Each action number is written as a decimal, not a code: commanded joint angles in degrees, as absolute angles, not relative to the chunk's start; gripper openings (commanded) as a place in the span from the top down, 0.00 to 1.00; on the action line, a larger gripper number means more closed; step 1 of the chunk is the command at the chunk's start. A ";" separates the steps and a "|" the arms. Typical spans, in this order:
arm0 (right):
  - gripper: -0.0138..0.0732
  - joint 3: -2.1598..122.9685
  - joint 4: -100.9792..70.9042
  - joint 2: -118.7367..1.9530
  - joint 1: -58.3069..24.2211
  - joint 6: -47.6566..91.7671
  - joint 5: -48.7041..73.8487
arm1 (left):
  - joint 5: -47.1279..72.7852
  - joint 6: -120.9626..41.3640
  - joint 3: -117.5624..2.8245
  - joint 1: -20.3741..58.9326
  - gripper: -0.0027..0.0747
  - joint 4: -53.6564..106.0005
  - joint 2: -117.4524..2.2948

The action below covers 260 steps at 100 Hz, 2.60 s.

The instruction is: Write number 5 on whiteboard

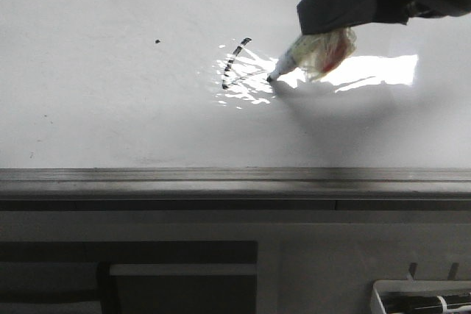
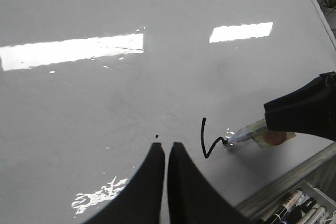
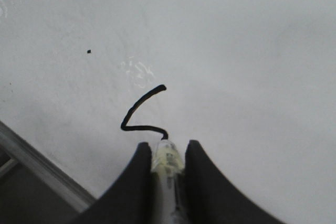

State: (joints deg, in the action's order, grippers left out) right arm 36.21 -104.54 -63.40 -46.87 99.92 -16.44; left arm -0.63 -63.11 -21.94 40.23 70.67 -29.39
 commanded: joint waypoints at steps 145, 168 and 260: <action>0.90 44.42 -106.09 -66.33 -46.51 103.85 -14.16 | -2.16 -62.46 -23.54 40.23 0.99 70.62 -29.44; 0.90 44.42 -106.09 -67.89 -46.51 103.85 -14.83 | -2.16 -62.46 -23.54 40.23 0.99 70.62 -29.44; 0.90 41.13 -106.09 -62.79 -46.51 103.85 -32.09 | -2.11 -62.46 -23.54 40.23 0.99 70.62 -29.44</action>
